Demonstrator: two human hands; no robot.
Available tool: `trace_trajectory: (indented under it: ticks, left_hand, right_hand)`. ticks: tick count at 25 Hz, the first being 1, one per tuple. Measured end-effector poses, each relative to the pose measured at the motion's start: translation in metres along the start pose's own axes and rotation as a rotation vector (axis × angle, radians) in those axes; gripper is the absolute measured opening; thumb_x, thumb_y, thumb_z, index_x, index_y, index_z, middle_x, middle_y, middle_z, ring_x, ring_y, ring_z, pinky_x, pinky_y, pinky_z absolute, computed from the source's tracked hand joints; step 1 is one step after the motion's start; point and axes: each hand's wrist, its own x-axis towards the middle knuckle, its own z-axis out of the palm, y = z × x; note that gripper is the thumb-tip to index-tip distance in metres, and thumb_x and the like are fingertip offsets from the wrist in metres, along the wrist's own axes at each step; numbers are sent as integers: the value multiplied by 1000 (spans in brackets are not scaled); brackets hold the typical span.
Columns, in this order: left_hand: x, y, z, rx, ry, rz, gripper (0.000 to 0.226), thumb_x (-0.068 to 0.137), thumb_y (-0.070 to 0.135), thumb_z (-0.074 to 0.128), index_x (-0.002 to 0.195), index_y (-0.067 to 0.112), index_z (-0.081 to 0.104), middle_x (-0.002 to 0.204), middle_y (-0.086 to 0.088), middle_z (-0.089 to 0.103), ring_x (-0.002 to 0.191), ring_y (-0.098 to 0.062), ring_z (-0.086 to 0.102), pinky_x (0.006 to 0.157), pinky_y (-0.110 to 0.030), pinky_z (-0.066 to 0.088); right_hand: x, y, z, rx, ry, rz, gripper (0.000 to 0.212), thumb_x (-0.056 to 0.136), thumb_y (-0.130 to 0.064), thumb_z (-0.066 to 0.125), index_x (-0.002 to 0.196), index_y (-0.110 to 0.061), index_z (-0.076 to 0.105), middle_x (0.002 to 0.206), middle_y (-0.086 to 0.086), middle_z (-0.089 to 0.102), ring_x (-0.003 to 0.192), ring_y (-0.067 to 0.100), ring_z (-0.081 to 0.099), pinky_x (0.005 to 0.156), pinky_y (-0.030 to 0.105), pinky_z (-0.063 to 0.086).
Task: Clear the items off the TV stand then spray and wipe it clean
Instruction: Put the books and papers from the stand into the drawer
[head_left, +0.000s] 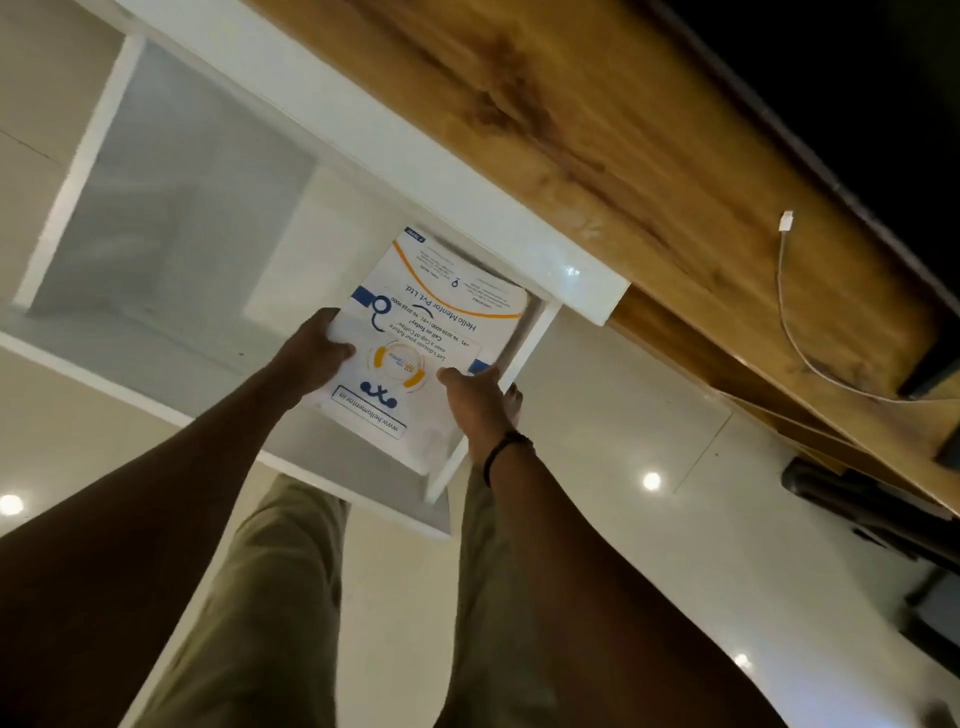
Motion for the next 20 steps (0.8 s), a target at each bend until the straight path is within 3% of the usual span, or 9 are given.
trace_trajectory:
  ticks: [1,3,4,6,9,13,16,18,20]
  left_hand:
    - [19,-4,9,59,-16,7,58,98,8,60,152,12,39,148,-19,49,130,-41,50,110,-53,44]
    - [50,-14,32,203,-57,57,81,93,9,68,160,15,23,160,-17,32,143,-42,37,118,-55,35]
    - [62,-18,43,223,-79,101,91,91,12,73,161,16,16,162,-16,27,146,-41,34,117,-57,36]
    - [74,-29,63,158,-31,178,98,86,21,81,159,16,16,158,-15,35,140,-38,43,109,-61,45]
    - [78,-44,77,82,143,221,89,87,21,81,156,14,25,151,-13,47,132,-35,54,102,-59,52]
    - [76,-40,59,70,-68,304,83,93,9,72,159,13,22,160,-14,36,146,-36,39,113,-61,42]
    - [49,-16,44,311,7,209,81,96,20,68,161,20,19,169,-9,18,153,-39,19,120,-62,28]
    - [13,14,42,256,125,293,64,94,15,65,151,17,38,160,-6,34,143,-38,32,114,-53,36]
    - [-29,54,48,228,181,464,51,91,6,62,140,11,53,147,-9,48,132,-35,42,110,-40,34]
  right_hand:
    - [10,2,10,-13,19,0,63,98,-18,63,150,-5,31,145,10,53,118,13,57,88,-3,34]
    - [25,6,33,-101,30,-49,87,98,-19,61,162,-4,3,170,17,14,157,28,19,122,19,11]
    - [35,9,45,-142,28,-93,94,98,-19,60,163,-8,-7,172,16,-1,160,31,3,128,34,7]
    - [59,12,63,-159,4,-146,96,97,-18,59,164,-17,-10,172,12,-10,159,36,-3,129,50,14]
    - [91,14,70,-190,-42,-113,91,96,-15,58,165,-23,-1,173,9,-7,158,39,11,125,54,27]
    - [98,15,59,-263,-106,-70,86,99,-15,59,165,-19,5,173,9,2,155,34,26,124,46,32]
    - [67,8,40,-100,-86,-197,74,98,-14,62,161,-19,24,161,8,37,145,27,44,106,31,45]
    - [31,1,13,-76,0,-314,56,101,-26,59,154,-24,40,151,3,53,135,22,55,102,25,44]
    - [-6,0,-32,-101,158,-442,38,104,-36,52,141,-32,56,139,-4,65,125,19,62,109,32,47]
